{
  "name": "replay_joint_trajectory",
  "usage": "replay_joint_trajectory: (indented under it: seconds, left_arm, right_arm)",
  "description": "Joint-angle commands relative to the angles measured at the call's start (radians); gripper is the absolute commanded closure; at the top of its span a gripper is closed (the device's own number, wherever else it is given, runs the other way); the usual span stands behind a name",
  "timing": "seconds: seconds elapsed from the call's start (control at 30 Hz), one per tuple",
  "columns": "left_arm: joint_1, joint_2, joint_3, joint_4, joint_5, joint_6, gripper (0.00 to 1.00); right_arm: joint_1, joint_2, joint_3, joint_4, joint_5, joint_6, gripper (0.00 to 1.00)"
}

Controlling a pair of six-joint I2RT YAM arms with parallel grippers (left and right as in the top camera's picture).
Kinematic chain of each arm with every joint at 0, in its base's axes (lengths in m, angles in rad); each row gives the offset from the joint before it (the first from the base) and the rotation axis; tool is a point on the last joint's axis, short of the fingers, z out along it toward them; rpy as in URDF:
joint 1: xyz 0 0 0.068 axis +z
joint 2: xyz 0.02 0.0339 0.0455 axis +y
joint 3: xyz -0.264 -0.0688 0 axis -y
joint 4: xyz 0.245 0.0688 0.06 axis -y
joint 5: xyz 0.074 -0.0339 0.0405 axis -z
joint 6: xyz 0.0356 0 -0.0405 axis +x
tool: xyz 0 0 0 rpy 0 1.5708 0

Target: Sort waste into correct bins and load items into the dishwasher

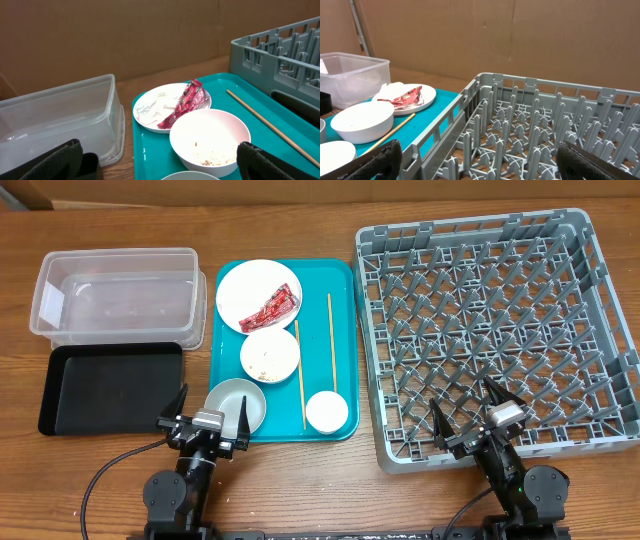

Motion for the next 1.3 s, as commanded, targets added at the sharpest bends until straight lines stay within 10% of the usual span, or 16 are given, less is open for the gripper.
replay_joint_trajectory:
  seconds: [0.0, 1.27]
  left_arm:
    - [0.010, -0.011, -0.004, -0.003, -0.010, 0.011, 0.00]
    - [0.010, -0.011, -0.004, -0.003, -0.010, 0.011, 0.00]
  right_arm:
    - [-0.005, -0.010, -0.010, 0.006, 0.002, 0.003, 0.00]
    - [-0.005, -0.010, -0.010, 0.005, 0.028, 0.000, 0.00]
